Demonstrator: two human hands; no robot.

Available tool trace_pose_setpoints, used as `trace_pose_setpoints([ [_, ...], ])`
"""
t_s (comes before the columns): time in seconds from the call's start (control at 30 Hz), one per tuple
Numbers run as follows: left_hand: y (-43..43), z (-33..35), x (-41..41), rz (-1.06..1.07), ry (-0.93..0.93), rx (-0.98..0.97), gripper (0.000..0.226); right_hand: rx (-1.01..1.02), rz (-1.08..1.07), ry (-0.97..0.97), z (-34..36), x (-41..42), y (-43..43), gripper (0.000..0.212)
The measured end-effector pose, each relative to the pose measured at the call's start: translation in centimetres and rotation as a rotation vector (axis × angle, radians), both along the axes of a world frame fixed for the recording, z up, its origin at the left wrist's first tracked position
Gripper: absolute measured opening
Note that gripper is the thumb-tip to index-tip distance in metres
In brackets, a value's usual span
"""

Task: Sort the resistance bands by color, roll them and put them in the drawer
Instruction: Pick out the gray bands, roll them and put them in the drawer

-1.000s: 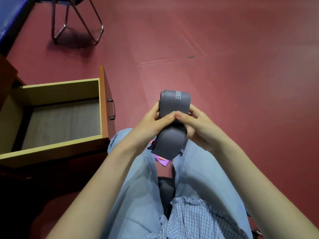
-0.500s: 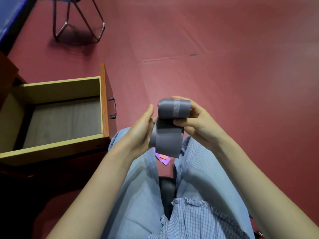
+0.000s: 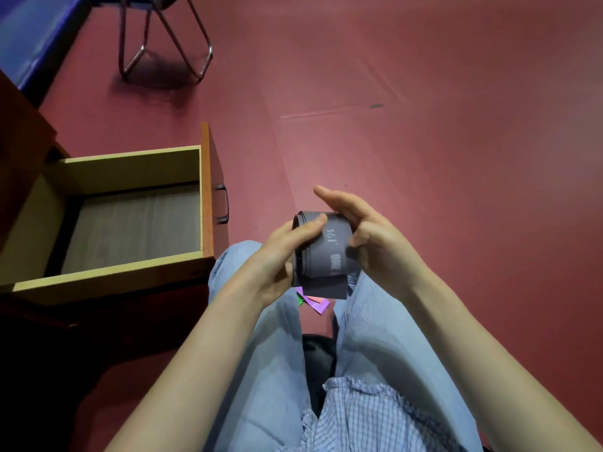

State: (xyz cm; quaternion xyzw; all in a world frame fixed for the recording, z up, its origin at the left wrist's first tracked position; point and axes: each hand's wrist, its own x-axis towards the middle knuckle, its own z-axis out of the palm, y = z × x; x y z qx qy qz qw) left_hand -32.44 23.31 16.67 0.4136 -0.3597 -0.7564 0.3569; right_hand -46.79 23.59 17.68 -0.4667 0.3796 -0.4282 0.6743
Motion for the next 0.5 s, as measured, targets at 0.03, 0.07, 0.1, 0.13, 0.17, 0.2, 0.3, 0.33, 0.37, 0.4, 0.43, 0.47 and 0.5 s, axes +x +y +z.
trace_pose_setpoints([
  [0.03, 0.1, 0.0, 0.0, 0.03, -0.008, -0.02, 0.026, 0.005, -0.022, -0.034, -0.1, 0.3, 0.1, 0.063],
  [0.07, 0.3, 0.0, 0.0, 0.07, -0.023, -0.039, 0.024, 0.014, -0.039, -0.062, -0.1, 0.6, 0.1, 0.066],
  [0.1, 0.7, 0.0, 0.1, 0.126, -0.036, -0.057, 0.019, 0.019, -0.045, -0.072, -0.2, 0.9, 0.0, 0.069],
  [0.13, 0.9, 0.0, 0.1, 0.171, -0.041, -0.072, 0.015, 0.026, -0.05, -0.066, -0.3, 1.1, -0.2, 0.072],
  [0.17, 1.3, 0.2, 0.3, 0.218, -0.041, -0.085, 0.013, 0.046, -0.036, -0.052, -0.4, 1.4, -0.3, 0.073],
  [0.2, 1.7, 0.5, 0.6, 0.279, -0.033, -0.098, 0.013, 0.078, 0.009, -0.043, -0.4, 2.0, -0.5, 0.071],
  [0.3, 2.5, 0.8, 1.5, 0.469, 0.013, -0.154, 0.015, 0.182, 0.239, -0.044, -0.3, 3.2, -0.3, 0.054],
  [0.33, 2.7, 0.9, 1.9, 0.522, 0.025, -0.166, 0.016, 0.192, 0.307, -0.039, -0.4, 3.5, -0.2, 0.045],
  [0.37, 2.9, 1.0, 2.3, 0.571, 0.034, -0.175, 0.016, 0.2, 0.348, -0.022, -0.4, 3.9, 0.0, 0.037],
  [0.4, 3.0, 1.0, 2.6, 0.597, 0.042, -0.177, 0.016, 0.21, 0.351, -0.003, -0.5, 4.3, 0.0, 0.034],
  [0.43, 3.0, 1.1, 2.9, 0.612, 0.047, -0.178, 0.016, 0.224, 0.336, 0.018, -0.6, 4.6, -0.2, 0.034],
  [0.47, 3.0, 1.0, 3.2, 0.622, 0.048, -0.182, 0.017, 0.23, 0.321, 0.038, -0.6, 4.9, -0.4, 0.033],
  [0.5, 3.0, 1.0, 3.7, 0.631, 0.039, -0.189, 0.018, 0.231, 0.314, 0.05, -0.6, 5.4, -0.6, 0.032],
])
